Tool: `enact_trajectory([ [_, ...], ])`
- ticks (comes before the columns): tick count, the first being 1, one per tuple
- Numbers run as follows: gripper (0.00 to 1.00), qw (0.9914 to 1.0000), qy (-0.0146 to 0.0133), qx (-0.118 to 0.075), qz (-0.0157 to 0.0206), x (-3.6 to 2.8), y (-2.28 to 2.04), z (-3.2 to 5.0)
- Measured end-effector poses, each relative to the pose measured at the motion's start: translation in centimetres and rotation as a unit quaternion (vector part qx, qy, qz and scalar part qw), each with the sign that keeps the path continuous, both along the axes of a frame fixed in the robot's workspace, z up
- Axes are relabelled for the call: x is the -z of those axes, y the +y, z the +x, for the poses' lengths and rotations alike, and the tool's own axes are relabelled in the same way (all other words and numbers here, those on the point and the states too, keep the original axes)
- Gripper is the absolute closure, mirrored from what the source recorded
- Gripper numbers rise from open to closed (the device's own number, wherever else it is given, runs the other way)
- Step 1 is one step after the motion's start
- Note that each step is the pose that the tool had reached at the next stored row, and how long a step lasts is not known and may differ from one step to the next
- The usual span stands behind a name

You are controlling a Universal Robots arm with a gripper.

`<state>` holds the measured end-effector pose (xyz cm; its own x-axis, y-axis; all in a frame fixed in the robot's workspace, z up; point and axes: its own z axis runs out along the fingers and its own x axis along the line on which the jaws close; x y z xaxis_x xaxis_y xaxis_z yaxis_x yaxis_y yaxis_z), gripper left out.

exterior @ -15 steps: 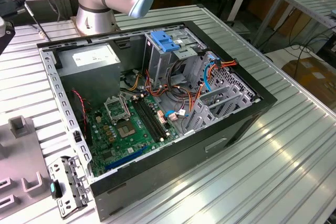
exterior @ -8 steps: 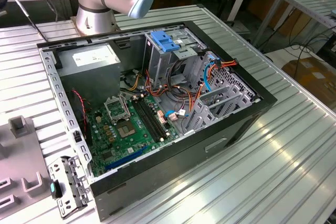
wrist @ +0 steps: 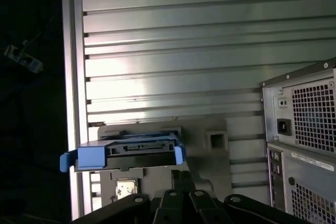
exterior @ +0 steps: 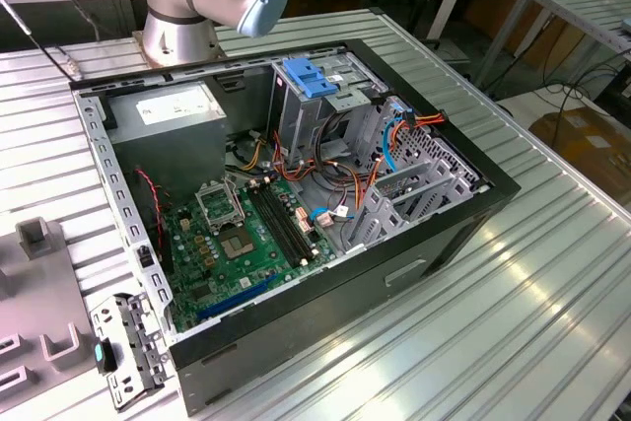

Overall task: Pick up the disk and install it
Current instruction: 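Reach for the disk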

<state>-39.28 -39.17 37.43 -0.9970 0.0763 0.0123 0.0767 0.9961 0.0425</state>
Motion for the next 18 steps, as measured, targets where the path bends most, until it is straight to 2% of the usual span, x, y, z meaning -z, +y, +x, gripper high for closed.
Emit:
enact_trajectory([
  [2, 0.89, 1.00000, 0.0000, 0.000, 0.0000, 0.05, 0.27, -0.89],
  [4, 0.89, 1.00000, 0.0000, 0.000, 0.0000, 0.17, 0.77, -2.31],
  [5, 0.89, 1.00000, 0.0000, 0.000, 0.0000, 0.21, 0.87, -2.76],
  [6, 0.89, 1.00000, 0.0001, 0.000, 0.0000, 0.24, 0.94, -3.14],
  [7, 0.89, 1.00000, 0.0001, 0.000, 0.0000, 0.29, 0.99, -3.89],
  [10, 0.89, 1.00000, 0.0003, 0.000, 0.0000, 0.34, 0.99, -5.03],
  [14, 0.89, 1.00000, 0.0003, 0.000, 0.0000, 0.36, 0.99, -6.01],
  [18, 0.89, 1.00000, 0.0003, 0.000, 0.0000, 0.36, 0.99, -6.08],
])
